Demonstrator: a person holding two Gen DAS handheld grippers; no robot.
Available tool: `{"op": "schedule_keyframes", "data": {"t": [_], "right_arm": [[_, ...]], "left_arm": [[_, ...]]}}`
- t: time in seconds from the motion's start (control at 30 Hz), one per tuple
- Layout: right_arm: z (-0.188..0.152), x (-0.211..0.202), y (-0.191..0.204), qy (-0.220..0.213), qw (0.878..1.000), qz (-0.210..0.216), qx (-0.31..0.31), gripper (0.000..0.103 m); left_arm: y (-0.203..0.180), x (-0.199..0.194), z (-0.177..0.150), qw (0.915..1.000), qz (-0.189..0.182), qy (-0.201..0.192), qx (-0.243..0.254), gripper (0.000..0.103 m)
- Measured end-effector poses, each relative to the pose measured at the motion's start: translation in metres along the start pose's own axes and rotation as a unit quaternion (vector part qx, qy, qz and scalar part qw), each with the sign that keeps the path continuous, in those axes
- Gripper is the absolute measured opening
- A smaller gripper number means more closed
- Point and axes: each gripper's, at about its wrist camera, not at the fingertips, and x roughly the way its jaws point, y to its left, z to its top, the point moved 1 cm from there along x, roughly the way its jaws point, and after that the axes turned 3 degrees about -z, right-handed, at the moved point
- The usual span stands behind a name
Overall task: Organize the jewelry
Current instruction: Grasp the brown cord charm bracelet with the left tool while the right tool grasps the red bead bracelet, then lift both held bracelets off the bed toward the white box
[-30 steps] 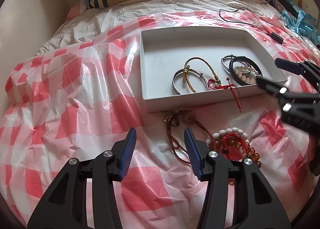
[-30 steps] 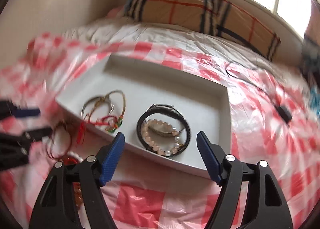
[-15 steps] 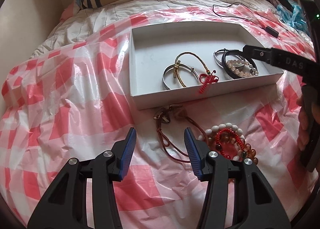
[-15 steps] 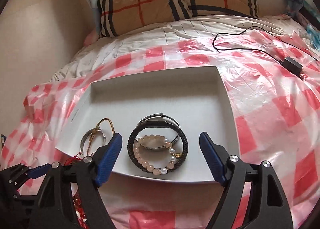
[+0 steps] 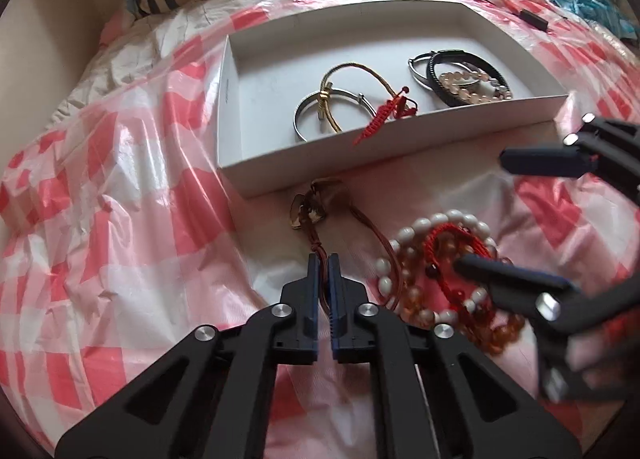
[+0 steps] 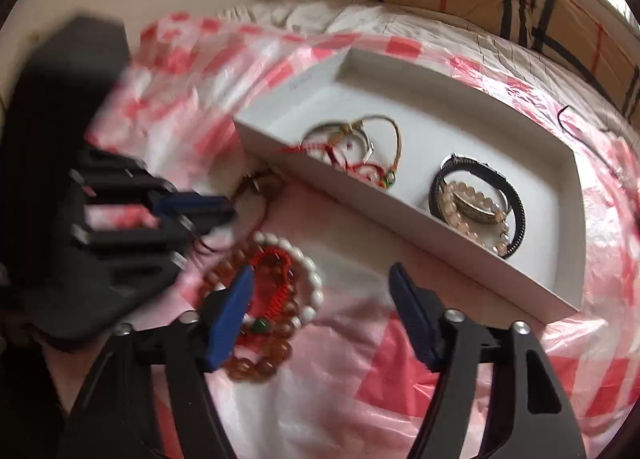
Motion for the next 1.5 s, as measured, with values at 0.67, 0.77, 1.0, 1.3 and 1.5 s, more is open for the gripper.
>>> {"op": "schedule_keyframes", "data": {"t": [0.67, 0.77, 1.0, 1.3, 1.5], "right_arm": [[-0.021, -0.012, -0.037, 0.005, 0.993, 0.074, 0.095, 0.031], [-0.021, -0.016, -0.041, -0.005, 0.989, 0.097, 0.108, 0.012], [-0.020, -0.031, -0.063, -0.044, 0.978, 0.123, 0.160, 0.009], [-0.019, -0.043, -0.075, -0.076, 0.970, 0.129, 0.189, 0.008], [-0.023, -0.026, -0.076, -0.030, 0.974, 0.119, 0.192, 0.057]], "left_arm": [[0.001, -0.007, -0.012, 0.9991, 0.026, -0.008, 0.032, 0.041], [-0.001, -0.011, -0.011, 0.9997, -0.007, -0.004, 0.025, 0.011], [0.006, -0.035, -0.004, 0.9980, -0.035, -0.052, -0.008, 0.004], [0.005, -0.061, 0.004, 0.9912, -0.064, -0.114, -0.019, 0.004], [0.001, -0.062, 0.006, 0.9906, -0.067, -0.118, -0.016, 0.004]]}}
